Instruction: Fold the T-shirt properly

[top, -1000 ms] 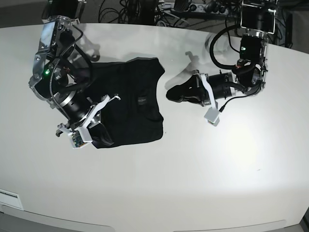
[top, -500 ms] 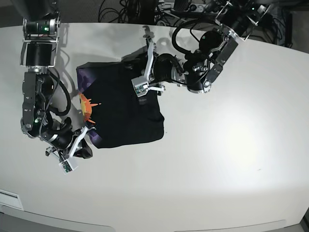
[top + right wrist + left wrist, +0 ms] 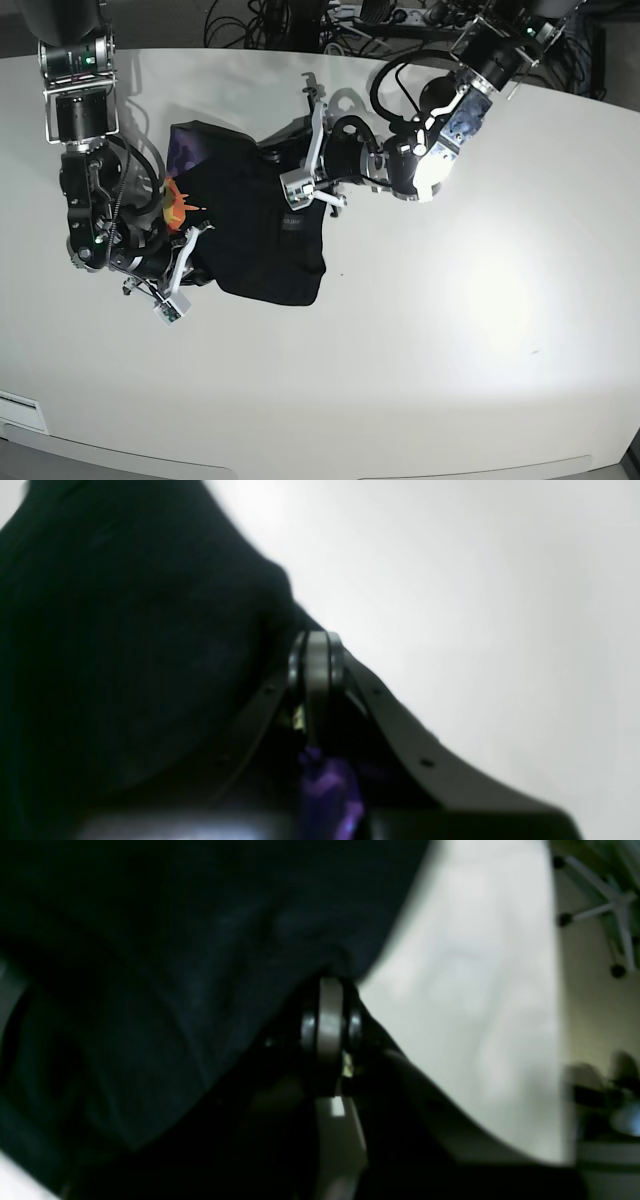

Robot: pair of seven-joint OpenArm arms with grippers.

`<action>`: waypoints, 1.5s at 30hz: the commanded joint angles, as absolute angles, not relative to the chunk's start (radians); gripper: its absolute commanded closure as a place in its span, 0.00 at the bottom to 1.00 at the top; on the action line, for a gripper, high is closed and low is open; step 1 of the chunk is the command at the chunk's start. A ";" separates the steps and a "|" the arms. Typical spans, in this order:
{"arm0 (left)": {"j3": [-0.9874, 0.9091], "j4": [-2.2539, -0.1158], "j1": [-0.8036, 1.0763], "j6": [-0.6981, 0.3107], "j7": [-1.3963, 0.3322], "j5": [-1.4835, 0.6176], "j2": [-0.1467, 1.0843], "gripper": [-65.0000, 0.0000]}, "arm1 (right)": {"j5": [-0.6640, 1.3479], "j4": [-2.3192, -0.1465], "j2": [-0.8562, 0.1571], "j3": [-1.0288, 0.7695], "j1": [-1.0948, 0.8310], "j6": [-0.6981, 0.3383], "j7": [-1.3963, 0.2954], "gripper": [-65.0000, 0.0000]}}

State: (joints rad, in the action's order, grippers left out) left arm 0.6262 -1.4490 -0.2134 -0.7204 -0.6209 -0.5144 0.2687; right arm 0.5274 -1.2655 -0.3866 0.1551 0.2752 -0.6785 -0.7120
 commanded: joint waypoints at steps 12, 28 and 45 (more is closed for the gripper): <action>0.621 -1.192 -0.364 -0.609 -0.346 -0.215 0.373 1.00 | 0.519 -1.632 -0.435 0.028 -0.155 -0.462 -0.820 1.00; 0.572 -1.252 -0.418 -0.495 -0.506 -0.260 0.333 1.00 | 0.527 -2.031 -0.244 -0.313 -0.363 -0.442 -0.797 1.00; -0.175 -1.924 0.098 -0.698 -0.817 -1.032 0.472 1.00 | 0.928 -2.279 -0.244 -0.588 -0.501 -0.631 -0.812 1.00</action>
